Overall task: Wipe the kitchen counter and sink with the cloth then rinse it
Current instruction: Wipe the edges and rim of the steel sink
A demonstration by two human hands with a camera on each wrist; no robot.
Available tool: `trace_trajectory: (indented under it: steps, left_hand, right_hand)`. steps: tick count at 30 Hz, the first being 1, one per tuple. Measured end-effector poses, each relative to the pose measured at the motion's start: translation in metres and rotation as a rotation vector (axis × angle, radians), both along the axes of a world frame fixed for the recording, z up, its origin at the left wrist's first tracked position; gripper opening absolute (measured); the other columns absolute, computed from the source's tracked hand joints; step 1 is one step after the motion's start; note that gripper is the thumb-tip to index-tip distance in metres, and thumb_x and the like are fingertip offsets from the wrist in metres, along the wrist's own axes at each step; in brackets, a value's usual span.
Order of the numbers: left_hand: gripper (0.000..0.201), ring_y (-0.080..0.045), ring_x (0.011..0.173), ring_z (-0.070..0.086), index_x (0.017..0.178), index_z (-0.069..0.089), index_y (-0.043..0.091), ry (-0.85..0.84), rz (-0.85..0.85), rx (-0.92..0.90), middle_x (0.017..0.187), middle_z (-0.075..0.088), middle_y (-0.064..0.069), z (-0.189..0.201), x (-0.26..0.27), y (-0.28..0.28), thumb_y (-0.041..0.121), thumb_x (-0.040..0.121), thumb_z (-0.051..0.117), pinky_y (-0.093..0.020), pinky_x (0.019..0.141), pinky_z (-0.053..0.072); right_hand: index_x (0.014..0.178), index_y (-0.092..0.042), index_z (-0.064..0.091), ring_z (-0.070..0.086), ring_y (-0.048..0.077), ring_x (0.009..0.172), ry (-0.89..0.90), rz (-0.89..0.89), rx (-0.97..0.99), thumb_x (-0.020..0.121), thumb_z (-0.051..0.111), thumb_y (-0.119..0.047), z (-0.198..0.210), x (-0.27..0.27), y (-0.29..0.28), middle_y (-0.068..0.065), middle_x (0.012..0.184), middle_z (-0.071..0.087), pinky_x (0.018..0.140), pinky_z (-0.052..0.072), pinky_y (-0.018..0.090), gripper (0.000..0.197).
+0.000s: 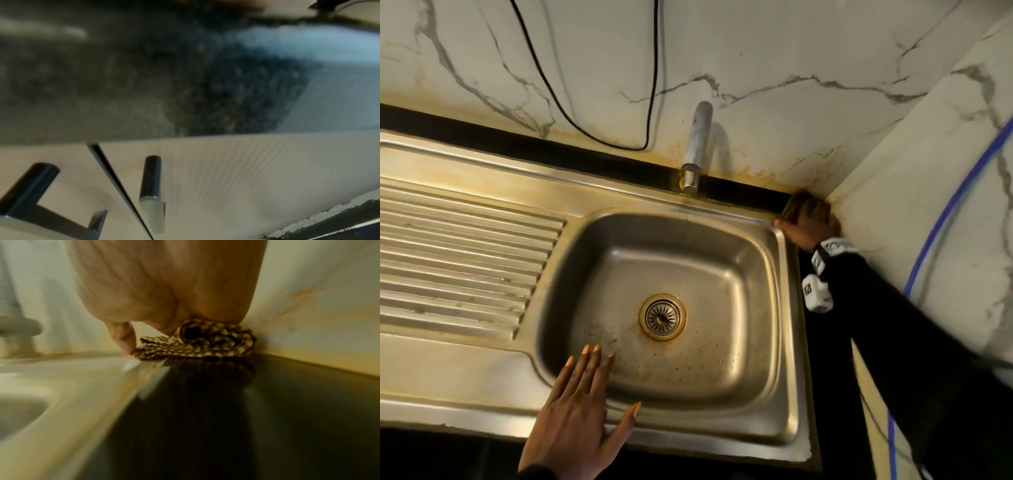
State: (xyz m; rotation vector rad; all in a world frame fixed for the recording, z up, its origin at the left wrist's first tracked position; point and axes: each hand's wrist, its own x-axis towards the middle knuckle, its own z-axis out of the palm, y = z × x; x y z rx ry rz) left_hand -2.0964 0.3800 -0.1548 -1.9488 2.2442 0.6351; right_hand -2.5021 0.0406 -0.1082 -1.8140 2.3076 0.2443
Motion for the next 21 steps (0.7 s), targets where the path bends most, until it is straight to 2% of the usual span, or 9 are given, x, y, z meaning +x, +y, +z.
trace_trajectory:
  steps: [3,5,8,11,14,16,18,19,21]
  left_hand:
    - [0.096,-0.024,0.152,0.03,0.156,0.041,0.012,0.004,0.022,-0.021,0.161,0.035,-0.01,-0.002,0.0,0.002,0.083,0.093,0.03,-0.035,0.123,0.01]
    - [0.096,-0.025,0.151,0.033,0.155,0.043,0.011,-0.006,0.016,-0.022,0.16,0.037,-0.011,0.0,0.001,0.002,0.083,0.093,0.031,-0.037,0.121,0.013]
    - [0.095,-0.027,0.147,0.04,0.152,0.049,0.009,-0.007,0.009,-0.012,0.156,0.045,-0.013,0.001,0.001,0.001,0.082,0.093,0.035,-0.035,0.121,0.01]
    - [0.094,-0.028,0.146,0.042,0.15,0.051,0.008,0.004,0.012,0.016,0.155,0.048,-0.013,0.0,0.001,0.001,0.081,0.092,0.037,-0.035,0.122,0.007]
    - [0.094,-0.028,0.145,0.044,0.147,0.055,0.009,0.006,0.01,0.035,0.152,0.051,-0.014,0.002,0.0,-0.001,0.082,0.091,0.038,-0.035,0.123,0.007]
    - [0.094,-0.028,0.145,0.043,0.145,0.057,0.01,0.012,0.014,0.027,0.153,0.051,-0.014,0.0,0.0,-0.002,0.083,0.09,0.04,-0.036,0.122,0.011]
    - [0.094,-0.029,0.145,0.044,0.145,0.058,0.011,0.02,0.021,0.023,0.153,0.05,-0.014,-0.001,-0.001,-0.003,0.084,0.088,0.041,-0.035,0.121,0.011]
    - [0.094,-0.029,0.144,0.045,0.144,0.059,0.012,0.02,0.025,0.019,0.153,0.05,-0.013,-0.001,-0.001,-0.004,0.085,0.088,0.041,-0.033,0.121,0.01]
    - [0.093,-0.029,0.142,0.047,0.144,0.06,0.014,0.014,0.026,0.035,0.151,0.051,-0.013,0.0,-0.001,-0.005,0.086,0.088,0.041,-0.031,0.121,0.008]
  right_hand:
    - [0.158,-0.001,-0.002,0.002,0.047,0.152,0.001,0.035,0.011,0.078,0.038,-0.092,-0.006,0.011,-0.029,0.03,0.164,0.003,0.124,0.001,0.057,0.127]
    - [0.16,-0.006,-0.002,-0.001,0.045,0.153,-0.05,0.015,-0.007,0.075,0.034,-0.095,-0.008,0.005,-0.022,0.028,0.165,0.001,0.124,0.001,0.057,0.128]
    - [0.162,-0.015,0.01,0.003,0.041,0.154,-0.084,0.101,-0.05,0.086,0.038,-0.078,-0.014,-0.011,0.003,0.025,0.166,0.005,0.124,0.008,0.055,0.103]
    - [0.161,-0.018,0.018,0.011,0.043,0.153,-0.062,0.299,-0.059,0.078,0.012,-0.072,-0.03,-0.006,0.032,0.028,0.164,0.012,0.122,0.017,0.054,0.099]
    - [0.162,-0.022,0.007,0.004,0.036,0.155,-0.032,0.359,-0.046,0.081,-0.003,-0.067,-0.033,0.006,0.036,0.023,0.166,0.009,0.123,0.01,0.052,0.093]
    - [0.161,-0.025,-0.003,-0.002,0.034,0.156,-0.016,0.456,-0.013,0.09,0.001,-0.061,-0.027,0.026,0.033,0.02,0.168,0.0,0.124,0.007,0.051,0.08]
    - [0.16,-0.026,-0.009,-0.006,0.036,0.155,0.019,0.685,-0.043,0.099,0.015,-0.05,-0.025,0.058,0.024,0.02,0.167,-0.006,0.124,0.009,0.054,0.07]
    - [0.16,-0.027,-0.01,-0.008,0.037,0.155,0.03,0.792,-0.062,0.102,0.027,-0.04,-0.026,0.079,0.018,0.02,0.167,-0.009,0.125,0.008,0.055,0.071]
    - [0.16,-0.027,-0.013,-0.011,0.038,0.154,0.022,0.882,-0.081,0.098,0.045,-0.016,-0.03,0.122,0.007,0.021,0.166,-0.012,0.125,0.002,0.053,0.086]
